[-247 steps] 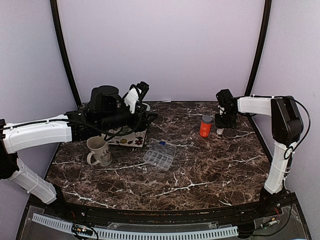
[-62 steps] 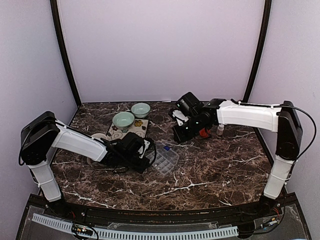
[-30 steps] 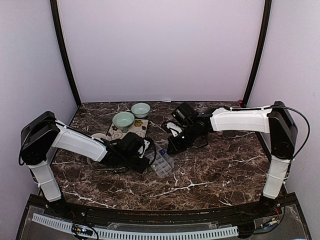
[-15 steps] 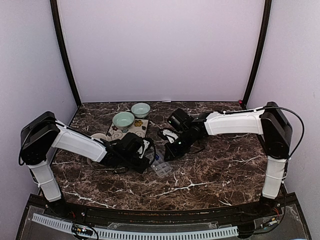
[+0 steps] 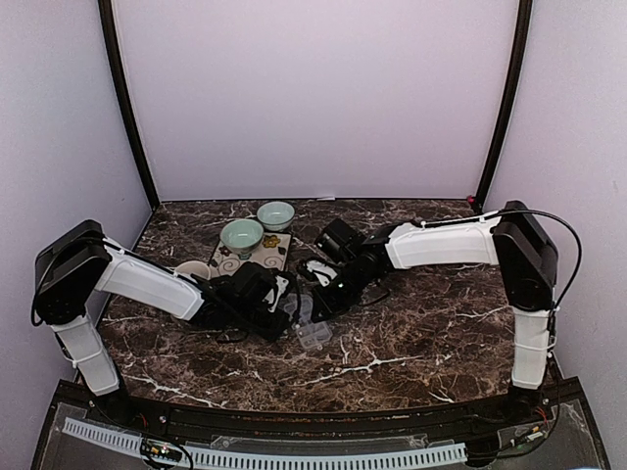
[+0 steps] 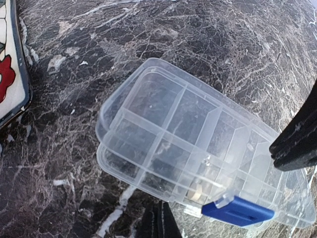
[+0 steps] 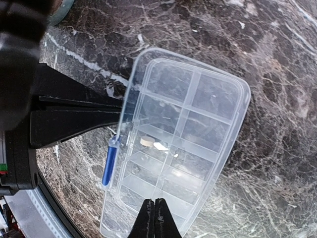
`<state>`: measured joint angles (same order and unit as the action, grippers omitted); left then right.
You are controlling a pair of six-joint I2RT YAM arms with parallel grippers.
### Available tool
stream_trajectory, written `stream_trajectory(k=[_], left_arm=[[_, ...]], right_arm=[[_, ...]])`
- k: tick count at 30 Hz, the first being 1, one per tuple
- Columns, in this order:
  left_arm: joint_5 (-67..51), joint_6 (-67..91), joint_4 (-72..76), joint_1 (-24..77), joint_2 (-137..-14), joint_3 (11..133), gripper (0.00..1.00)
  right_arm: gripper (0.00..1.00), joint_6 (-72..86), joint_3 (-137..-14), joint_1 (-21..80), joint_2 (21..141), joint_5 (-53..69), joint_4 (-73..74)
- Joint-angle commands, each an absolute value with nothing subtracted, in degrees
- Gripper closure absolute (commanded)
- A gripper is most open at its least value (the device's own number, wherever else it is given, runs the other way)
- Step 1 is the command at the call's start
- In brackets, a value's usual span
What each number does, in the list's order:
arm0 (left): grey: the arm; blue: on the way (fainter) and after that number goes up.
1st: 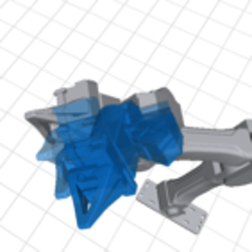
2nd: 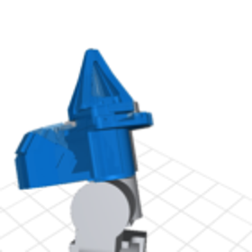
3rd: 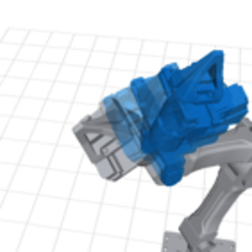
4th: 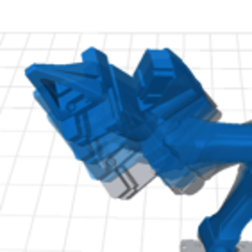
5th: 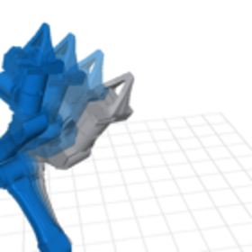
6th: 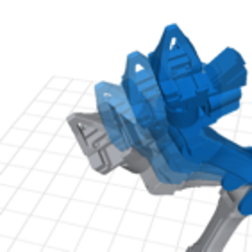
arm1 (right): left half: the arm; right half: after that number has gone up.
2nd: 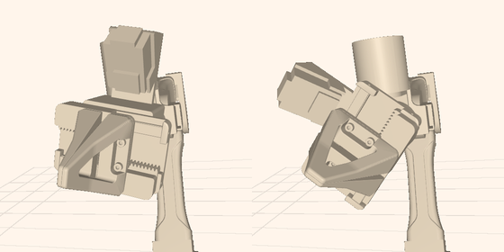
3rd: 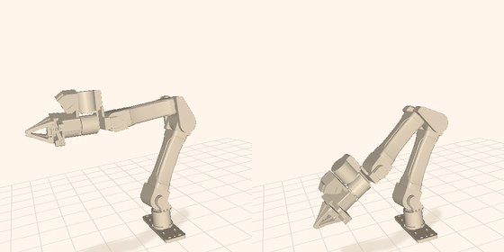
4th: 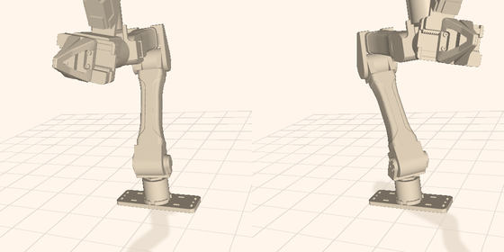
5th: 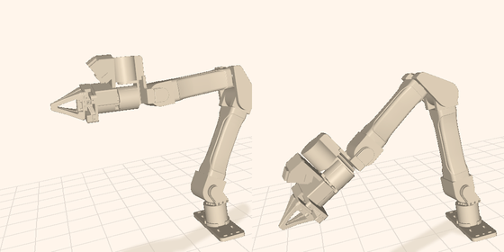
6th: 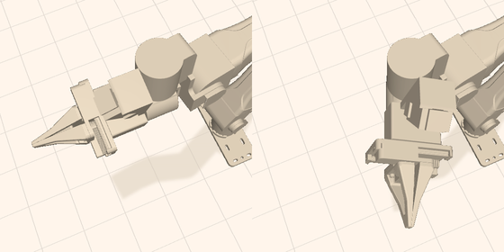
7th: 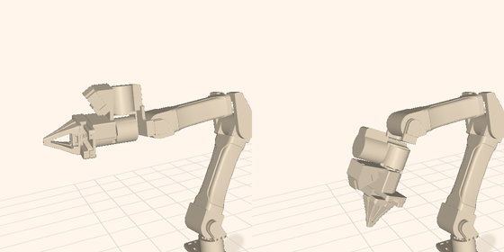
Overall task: Sort the pills into containers
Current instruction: Close the lid of the pill container.
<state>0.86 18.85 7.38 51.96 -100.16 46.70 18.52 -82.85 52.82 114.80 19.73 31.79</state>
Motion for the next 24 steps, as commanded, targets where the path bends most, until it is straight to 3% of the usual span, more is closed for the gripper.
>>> stream_trajectory(k=[1,24], left_arm=[[0.1,19.6,4.3,51.8,-98.6,44.9,1.0],[-0.3,20.7,5.5,51.8,-98.5,43.6,1.0]], right_arm=[[0.98,17.4,-85.6,54.0,116.2,20.5,32.1],[0.98,16.3,-90.2,54.7,121.6,20.8,34.3]])
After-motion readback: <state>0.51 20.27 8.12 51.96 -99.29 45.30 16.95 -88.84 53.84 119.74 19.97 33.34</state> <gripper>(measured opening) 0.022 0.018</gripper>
